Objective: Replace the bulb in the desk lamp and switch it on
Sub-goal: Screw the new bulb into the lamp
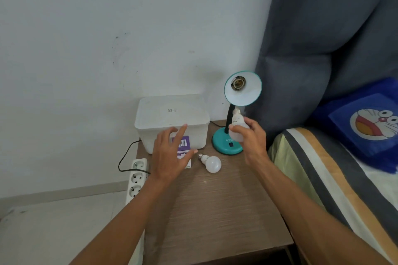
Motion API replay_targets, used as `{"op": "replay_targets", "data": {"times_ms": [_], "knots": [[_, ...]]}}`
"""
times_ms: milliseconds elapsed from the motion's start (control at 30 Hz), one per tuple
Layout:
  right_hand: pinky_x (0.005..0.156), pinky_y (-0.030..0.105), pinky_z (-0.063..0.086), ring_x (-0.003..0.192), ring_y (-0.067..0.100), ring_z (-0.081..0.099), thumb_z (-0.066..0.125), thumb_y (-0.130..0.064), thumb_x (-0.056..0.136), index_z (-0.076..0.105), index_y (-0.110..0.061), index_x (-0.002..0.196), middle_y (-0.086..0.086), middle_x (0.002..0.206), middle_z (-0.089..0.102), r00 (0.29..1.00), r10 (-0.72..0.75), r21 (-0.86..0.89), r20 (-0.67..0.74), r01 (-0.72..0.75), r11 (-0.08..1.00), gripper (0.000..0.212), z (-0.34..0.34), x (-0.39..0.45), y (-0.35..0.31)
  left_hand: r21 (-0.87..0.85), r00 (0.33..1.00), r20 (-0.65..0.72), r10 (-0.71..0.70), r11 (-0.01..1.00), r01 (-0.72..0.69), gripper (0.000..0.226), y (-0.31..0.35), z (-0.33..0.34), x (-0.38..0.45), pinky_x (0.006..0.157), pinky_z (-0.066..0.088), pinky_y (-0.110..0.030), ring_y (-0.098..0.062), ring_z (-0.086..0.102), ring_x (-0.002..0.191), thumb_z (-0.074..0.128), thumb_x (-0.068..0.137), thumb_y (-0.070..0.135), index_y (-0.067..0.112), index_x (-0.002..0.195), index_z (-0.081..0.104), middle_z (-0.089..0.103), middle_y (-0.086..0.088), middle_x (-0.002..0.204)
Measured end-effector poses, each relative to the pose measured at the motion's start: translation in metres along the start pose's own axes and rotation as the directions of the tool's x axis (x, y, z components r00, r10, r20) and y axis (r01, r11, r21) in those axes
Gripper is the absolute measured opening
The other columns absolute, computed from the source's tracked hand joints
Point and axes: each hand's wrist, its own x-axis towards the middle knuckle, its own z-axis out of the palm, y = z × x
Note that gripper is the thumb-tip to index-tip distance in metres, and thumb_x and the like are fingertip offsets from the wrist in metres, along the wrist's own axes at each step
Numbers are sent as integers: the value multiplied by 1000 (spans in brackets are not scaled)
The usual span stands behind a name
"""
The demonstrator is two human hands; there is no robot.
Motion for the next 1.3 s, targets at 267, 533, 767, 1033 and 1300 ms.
{"op": "replay_targets", "data": {"times_ms": [267,533,767,1033,1300], "knots": [[79,38,62,105,16,63,89,-39,65,60,-31,116,-9,116,60,955,-278,-215,-99,252,943,59,-20,35,-54,-275,980,118,163,953,-126,104,66,24,96,117,38,-36,-24,35,147,86,77,48,23,160,29,36,-8,158],[89,38,57,99,18,64,82,-23,72,64,-23,120,-3,109,62,926,-375,-454,33,349,820,51,-21,65,-68,-325,919,302,254,934,-151,136,82,72,165,124,22,-38,-22,2,159,93,66,46,25,163,0,0,-6,172],[95,29,48,116,21,59,80,-29,74,53,-20,134,3,130,62,883,-464,-598,68,408,690,67,-12,81,-60,-355,927,207,313,907,-227,121,77,91,180,118,34,-31,-21,23,153,90,75,34,21,163,8,22,-11,165],[95,31,50,110,22,58,81,-21,79,55,-19,133,4,129,51,824,-562,-640,66,467,610,60,1,87,-53,-376,932,126,340,886,-272,101,77,96,182,107,33,-5,-19,41,138,83,81,34,12,161,25,38,-15,150],[88,45,54,117,30,56,72,-24,89,56,-27,138,10,134,53,767,-630,-758,120,481,441,51,5,85,-54,-445,921,168,352,861,-248,100,75,84,188,118,39,-30,-18,40,147,86,81,33,11,160,29,39,-8,161]]}}
